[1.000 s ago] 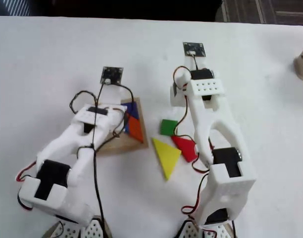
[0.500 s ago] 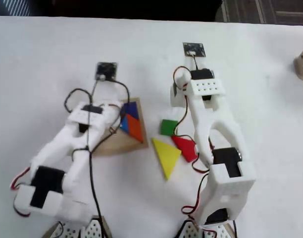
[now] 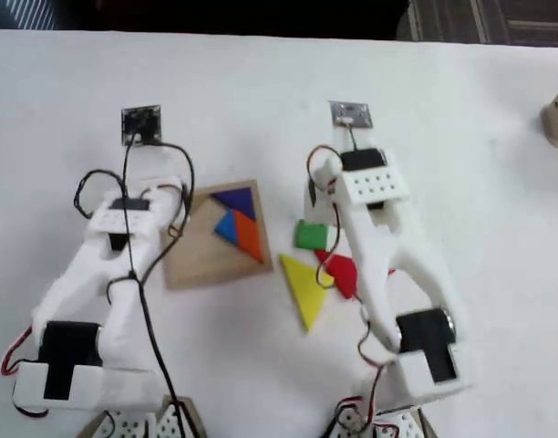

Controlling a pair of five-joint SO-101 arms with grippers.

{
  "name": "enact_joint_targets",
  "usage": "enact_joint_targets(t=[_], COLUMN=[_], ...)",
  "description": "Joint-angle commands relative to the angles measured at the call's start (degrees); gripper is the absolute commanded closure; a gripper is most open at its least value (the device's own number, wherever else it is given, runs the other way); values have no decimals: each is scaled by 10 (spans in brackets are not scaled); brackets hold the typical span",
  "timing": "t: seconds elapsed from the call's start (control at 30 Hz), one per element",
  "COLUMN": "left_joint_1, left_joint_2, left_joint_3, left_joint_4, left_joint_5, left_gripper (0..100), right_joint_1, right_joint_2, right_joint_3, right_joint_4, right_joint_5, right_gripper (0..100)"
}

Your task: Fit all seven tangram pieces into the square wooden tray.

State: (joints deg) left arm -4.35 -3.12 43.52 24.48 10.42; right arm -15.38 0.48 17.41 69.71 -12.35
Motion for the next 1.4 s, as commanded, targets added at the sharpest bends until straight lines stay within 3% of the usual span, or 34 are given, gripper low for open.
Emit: enact_joint_targets(t=[0.0, 0.23, 0.47, 0.7, 0.97, 1.37], left_joint_1=[-8, -8, -8, -8, -8, -8], left_joint_2=[-33, -33, -33, -33, -33, -33], left_joint_3=[-4, -3, -2, -1, 0, 0], left_joint_4=[-15, -15, -15, -15, -15, -14], left_joint_5=[4, 4, 4, 4, 4, 4], left_gripper=[977, 977, 977, 977, 977, 977], right_joint_1=[-14, -61, -63, -63, -75, -71], right_joint_2=[-59, -60, -59, -30, 57, 167], right_joint_3=[49, 100, 125, 112, 48, -73], right_joint_4=[-49, -114, -173, -170, -166, -78], right_joint_5=[-25, -71, -114, -113, -108, -76], right_gripper=[869, 864, 864, 734, 729, 730])
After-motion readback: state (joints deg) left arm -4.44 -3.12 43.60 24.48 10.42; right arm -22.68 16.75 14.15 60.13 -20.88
